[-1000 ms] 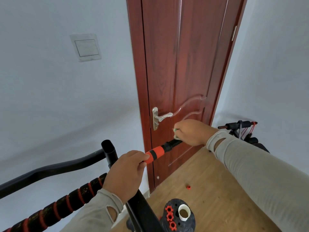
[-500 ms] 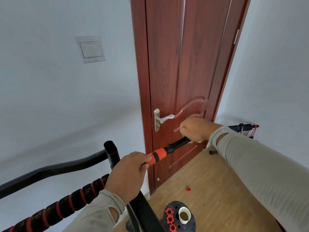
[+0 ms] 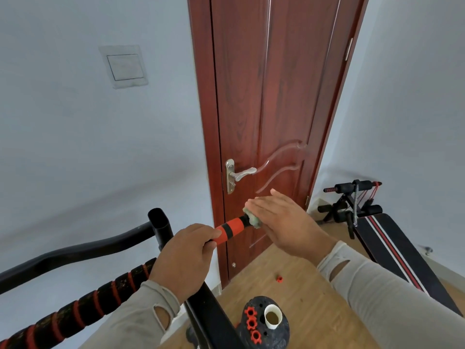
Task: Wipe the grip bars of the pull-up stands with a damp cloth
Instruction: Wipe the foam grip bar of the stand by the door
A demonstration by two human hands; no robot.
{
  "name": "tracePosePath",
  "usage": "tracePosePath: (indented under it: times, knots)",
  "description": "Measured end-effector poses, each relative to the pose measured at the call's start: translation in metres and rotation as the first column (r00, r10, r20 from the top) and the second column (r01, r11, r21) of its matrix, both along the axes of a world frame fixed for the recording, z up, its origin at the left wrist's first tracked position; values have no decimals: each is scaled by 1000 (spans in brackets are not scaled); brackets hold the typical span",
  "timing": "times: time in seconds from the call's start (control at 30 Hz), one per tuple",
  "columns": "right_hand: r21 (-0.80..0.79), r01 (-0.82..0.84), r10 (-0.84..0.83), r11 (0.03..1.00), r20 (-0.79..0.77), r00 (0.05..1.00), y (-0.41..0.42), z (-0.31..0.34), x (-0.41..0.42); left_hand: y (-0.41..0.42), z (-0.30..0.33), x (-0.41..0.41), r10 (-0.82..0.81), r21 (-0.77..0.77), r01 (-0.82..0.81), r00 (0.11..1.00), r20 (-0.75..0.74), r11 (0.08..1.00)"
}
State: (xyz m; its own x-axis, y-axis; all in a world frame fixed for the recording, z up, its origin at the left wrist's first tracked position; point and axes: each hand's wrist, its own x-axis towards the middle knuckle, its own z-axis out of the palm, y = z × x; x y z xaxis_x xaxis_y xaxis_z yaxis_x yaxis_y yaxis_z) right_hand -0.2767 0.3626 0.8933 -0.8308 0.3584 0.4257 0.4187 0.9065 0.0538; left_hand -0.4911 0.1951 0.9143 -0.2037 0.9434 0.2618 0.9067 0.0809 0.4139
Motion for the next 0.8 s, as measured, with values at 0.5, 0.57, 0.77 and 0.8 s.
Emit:
tracePosePath:
  times: [0.5,0.57,0.77,0.8]
  knots:
    - [145,-5,-11,989,109,994,13,13,11,0,1,2,7,-8,-7,1000,-28,1000]
    - [94,94,-108,991,158,982,35,22,29,1,2,3,7,-5,-7,1000,-25,1000]
    - [-207,309,-318,928,-10,948,64,50,57,-1,0,3,-9,3,10,999,-34,1000]
    - [-241,235,-267,942,-109,957,54,53,52,-1,-1,3,-12,8,12,999,-41,1000]
